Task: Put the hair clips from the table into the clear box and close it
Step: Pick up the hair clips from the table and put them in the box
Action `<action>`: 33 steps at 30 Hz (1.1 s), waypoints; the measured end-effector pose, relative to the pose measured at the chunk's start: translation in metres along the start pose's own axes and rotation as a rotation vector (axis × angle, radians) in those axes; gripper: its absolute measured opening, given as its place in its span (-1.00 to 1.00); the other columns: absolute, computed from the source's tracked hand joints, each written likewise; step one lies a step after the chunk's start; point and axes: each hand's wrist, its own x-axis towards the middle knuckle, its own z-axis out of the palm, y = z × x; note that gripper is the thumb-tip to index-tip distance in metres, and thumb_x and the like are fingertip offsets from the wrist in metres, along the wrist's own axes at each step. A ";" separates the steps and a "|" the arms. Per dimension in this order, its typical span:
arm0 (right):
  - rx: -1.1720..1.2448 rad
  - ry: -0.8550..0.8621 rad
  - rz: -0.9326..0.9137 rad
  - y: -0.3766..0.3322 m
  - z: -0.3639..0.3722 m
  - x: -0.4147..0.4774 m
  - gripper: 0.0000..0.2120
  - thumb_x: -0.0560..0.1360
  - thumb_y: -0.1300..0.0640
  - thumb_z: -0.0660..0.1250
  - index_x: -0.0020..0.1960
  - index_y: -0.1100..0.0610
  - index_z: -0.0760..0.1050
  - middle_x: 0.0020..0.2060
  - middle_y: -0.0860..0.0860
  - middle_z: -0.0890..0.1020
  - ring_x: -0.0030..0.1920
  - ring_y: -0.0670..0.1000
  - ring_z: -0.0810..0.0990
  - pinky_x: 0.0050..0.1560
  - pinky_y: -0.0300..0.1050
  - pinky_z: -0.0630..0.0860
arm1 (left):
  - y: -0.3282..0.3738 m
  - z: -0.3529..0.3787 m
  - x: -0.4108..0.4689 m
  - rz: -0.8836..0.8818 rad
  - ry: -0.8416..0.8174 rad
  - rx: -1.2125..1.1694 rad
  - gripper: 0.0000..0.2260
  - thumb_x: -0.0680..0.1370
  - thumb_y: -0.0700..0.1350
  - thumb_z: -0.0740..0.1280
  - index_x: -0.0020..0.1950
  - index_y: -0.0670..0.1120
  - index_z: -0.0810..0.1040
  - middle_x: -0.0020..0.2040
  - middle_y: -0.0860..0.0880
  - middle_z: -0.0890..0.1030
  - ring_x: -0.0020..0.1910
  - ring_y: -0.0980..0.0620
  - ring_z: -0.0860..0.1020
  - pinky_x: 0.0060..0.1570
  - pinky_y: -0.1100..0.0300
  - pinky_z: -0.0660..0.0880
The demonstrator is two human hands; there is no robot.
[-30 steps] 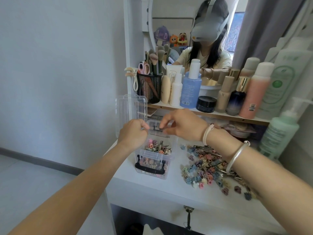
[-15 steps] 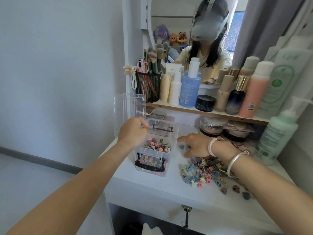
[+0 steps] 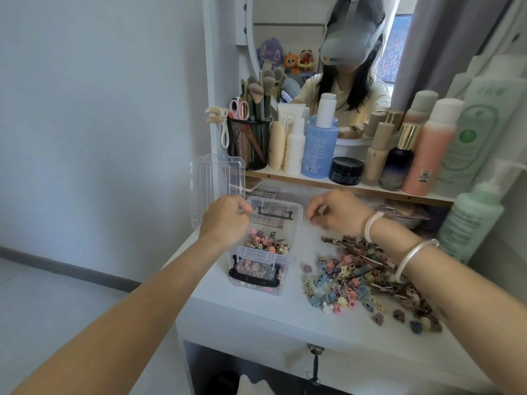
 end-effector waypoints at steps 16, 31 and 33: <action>-0.021 -0.322 0.039 -0.015 -0.005 -0.035 -0.43 0.46 0.22 0.34 0.38 -0.04 0.20 0.13 -0.03 0.41 -0.04 0.05 0.54 0.05 -0.06 0.51 | 0.001 -0.002 -0.010 0.017 -0.006 -0.004 -0.79 0.56 -0.27 0.19 0.11 -0.16 0.57 0.29 -0.08 0.52 0.31 -0.10 0.43 0.26 0.10 0.34; -0.381 -0.512 -0.033 -0.008 0.036 -0.034 -0.58 0.51 0.17 0.25 0.35 0.01 0.29 0.21 0.13 0.47 0.18 0.14 0.48 0.21 0.01 0.43 | 0.001 -0.007 -0.016 0.002 -0.007 -0.006 -0.79 0.56 -0.26 0.19 0.10 -0.16 0.57 0.30 -0.08 0.51 0.32 -0.08 0.42 0.27 0.11 0.34; -0.378 -0.508 -0.053 -0.007 0.038 -0.033 -0.63 0.52 0.18 0.23 0.31 0.02 0.34 0.20 0.12 0.45 0.16 0.14 0.48 0.20 0.00 0.43 | 0.001 -0.007 -0.016 0.004 -0.009 -0.005 -0.79 0.56 -0.26 0.19 0.09 -0.17 0.57 0.31 -0.08 0.51 0.32 -0.09 0.42 0.27 0.11 0.34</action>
